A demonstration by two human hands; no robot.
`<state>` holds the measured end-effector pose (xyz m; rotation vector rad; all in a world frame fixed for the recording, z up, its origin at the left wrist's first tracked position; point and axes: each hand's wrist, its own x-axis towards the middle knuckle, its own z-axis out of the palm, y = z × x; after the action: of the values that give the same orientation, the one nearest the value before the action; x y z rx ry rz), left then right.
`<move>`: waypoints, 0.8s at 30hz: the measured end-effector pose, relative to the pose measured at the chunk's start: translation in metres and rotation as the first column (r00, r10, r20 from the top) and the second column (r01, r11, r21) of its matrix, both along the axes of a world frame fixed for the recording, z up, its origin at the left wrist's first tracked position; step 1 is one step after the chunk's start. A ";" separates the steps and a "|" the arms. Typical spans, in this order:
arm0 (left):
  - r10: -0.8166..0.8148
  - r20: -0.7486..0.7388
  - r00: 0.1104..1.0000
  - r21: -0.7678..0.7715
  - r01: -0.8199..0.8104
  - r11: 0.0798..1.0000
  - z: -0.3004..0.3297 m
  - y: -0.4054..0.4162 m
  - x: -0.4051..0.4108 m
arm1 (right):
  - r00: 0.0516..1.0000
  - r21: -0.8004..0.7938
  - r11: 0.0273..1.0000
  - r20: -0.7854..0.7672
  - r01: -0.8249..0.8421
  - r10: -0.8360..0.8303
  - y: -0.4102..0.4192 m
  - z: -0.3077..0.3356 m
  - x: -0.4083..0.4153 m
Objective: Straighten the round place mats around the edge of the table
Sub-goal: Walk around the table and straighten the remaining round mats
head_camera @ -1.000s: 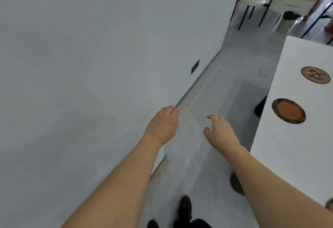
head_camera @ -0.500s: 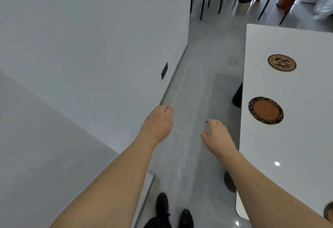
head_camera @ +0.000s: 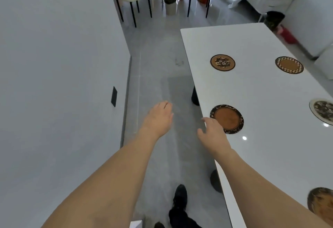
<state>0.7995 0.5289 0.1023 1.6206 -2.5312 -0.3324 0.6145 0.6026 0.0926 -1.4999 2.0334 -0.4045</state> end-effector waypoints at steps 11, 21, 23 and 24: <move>-0.281 0.024 0.959 0.032 0.280 0.959 -0.009 -0.148 -0.069 | 0.915 0.059 0.919 0.086 0.391 -0.395 -0.083 -0.017 -0.059; -0.667 0.031 0.744 0.213 0.647 0.732 -0.036 -0.218 -0.182 | 0.546 0.140 0.569 0.169 0.810 -0.820 -0.069 -0.030 -0.090; -0.703 0.037 0.710 0.251 0.675 0.694 -0.041 -0.221 -0.204 | 0.462 0.155 0.487 0.173 0.859 -0.870 -0.064 -0.040 -0.101; -0.718 0.037 0.695 0.264 0.687 0.677 -0.046 -0.222 -0.214 | 0.424 0.166 0.452 0.178 0.877 -0.888 -0.063 -0.046 -0.105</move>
<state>0.5851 0.3066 0.0561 0.6133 -3.2437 -0.6162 0.5090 0.5394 0.0466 -0.1363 2.4407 -0.8836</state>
